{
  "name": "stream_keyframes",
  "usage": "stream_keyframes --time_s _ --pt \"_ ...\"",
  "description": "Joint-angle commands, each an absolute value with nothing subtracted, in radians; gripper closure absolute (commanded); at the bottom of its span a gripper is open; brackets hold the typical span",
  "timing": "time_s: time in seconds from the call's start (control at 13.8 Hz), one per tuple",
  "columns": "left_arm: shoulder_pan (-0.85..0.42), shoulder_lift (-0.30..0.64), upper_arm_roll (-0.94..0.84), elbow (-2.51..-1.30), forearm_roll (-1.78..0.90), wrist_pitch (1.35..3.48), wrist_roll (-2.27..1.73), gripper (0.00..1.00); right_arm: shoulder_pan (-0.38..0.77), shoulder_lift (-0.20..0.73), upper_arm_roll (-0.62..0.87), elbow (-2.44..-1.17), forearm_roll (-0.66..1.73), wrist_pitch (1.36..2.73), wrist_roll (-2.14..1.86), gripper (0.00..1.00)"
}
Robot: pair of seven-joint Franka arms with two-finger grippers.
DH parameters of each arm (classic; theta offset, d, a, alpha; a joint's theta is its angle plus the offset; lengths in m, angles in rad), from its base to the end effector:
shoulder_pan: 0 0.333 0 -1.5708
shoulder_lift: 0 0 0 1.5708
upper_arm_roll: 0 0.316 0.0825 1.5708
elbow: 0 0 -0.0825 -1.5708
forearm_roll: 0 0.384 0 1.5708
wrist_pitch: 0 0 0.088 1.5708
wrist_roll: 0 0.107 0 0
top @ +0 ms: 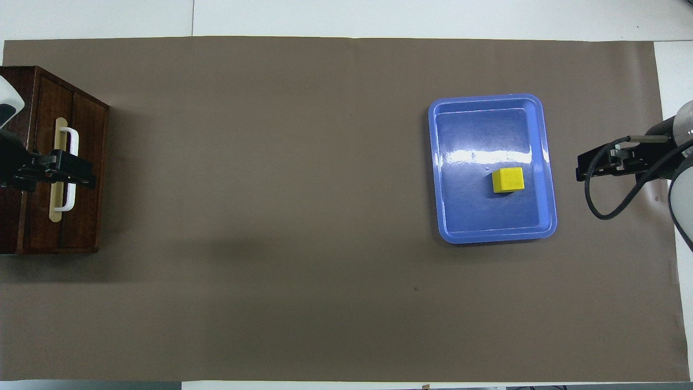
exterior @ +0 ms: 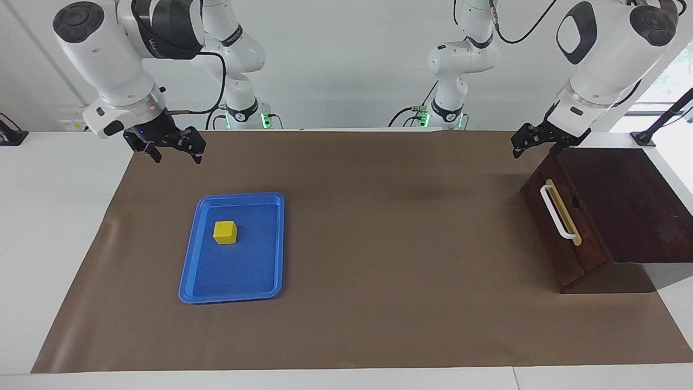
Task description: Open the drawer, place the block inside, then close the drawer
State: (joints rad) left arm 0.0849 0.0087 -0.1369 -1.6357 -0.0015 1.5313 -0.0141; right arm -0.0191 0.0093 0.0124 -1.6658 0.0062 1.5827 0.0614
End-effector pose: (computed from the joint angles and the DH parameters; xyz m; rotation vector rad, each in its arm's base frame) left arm 0.5489 -0.0284 0.5861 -3.1350 0.0595 0.1774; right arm 0.5537 -0.0031 0.5756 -3.1326 0.1073 0.1451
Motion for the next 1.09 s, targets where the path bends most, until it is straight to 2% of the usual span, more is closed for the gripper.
stream_keyframes --time_s 0.0,0.43,0.58,0.8,1.01 --pt "0.087 -0.014 -0.132 -1.654 -0.014 1.542 0.000 0.00 -0.032 0.008 0.017 -1.658 -0.014 1.565 0.032 0.00" --pt "0.078 -0.014 -0.133 -1.651 -0.014 1.545 -0.005 0.00 -0.037 0.009 0.015 -1.658 0.018 1.597 0.075 0.00" --pt "0.074 -0.018 -0.137 -1.669 -0.006 1.551 0.002 0.00 -0.032 0.024 0.017 -1.654 0.023 1.632 0.336 0.00" --pt "0.016 -0.055 -0.144 -1.790 0.130 1.734 0.002 0.00 -0.034 0.087 0.015 -1.637 0.021 1.660 0.671 0.00" --pt "0.008 -0.025 -0.144 -1.868 0.257 1.873 0.000 0.00 -0.055 0.141 0.014 -1.618 0.104 1.687 0.981 0.00"
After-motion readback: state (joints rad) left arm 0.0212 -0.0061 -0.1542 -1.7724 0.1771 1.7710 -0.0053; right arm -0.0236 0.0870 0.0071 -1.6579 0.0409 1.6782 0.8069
